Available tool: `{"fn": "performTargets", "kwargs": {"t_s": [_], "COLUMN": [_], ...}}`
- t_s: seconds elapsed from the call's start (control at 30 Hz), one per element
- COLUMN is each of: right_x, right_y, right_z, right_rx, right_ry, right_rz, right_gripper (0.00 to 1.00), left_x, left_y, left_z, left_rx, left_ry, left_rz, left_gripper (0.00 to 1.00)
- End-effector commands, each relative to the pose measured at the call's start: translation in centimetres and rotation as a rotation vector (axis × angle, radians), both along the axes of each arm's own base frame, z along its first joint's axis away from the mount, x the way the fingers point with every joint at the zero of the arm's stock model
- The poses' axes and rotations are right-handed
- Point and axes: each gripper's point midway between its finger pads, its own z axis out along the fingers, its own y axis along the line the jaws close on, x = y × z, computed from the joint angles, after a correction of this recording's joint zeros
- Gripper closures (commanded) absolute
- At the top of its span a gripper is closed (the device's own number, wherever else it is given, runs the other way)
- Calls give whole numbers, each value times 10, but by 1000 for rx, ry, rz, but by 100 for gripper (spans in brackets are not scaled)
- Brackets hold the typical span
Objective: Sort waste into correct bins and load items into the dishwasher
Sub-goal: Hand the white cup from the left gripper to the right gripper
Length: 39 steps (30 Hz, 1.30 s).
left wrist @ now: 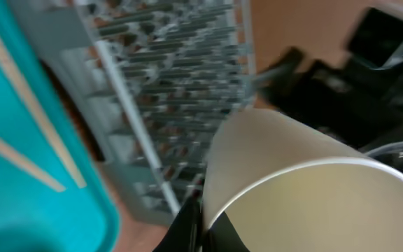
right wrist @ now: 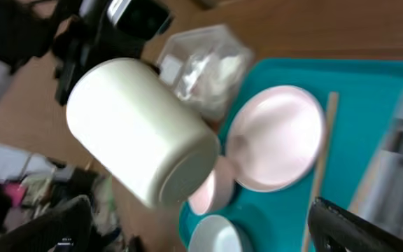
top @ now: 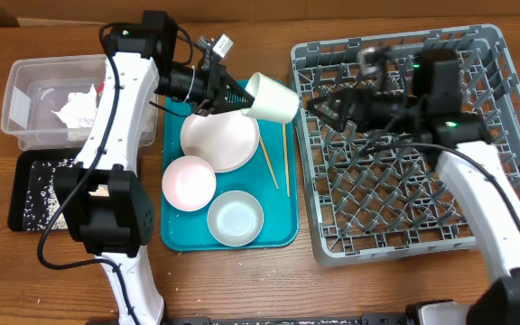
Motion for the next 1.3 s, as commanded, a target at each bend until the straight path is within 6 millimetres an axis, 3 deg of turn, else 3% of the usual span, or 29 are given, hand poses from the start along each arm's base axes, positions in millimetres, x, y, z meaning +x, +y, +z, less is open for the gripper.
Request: {"fn": "performTargets", "kwargs": {"t_s": [0.0,0.23,0.6,1.03,1.27], "right_x": [-14,-16,-10,-19,-18], "right_y": [30,55,59,74,74], "right_z": [17,38,58,60,65], "right_rx": [93,127,164,171,179], "right_ry": [-5,-122,-222,-235,-269], "right_rz": [120,178,183,223,226], "right_gripper": [0,4,17,28,45], "left_x": [-3,-6,-13,-13,-13], "left_y": [-10,-13,-12,-13,-12], "left_z": [34,50,51,54,49], "left_rx": [-180,-278,-277,-295,-268], "left_ry": [-22,2,32,37,35], "left_rz": [-24,-26,-27,-26,-27], "left_gripper": [96,96,95,92,71]}}
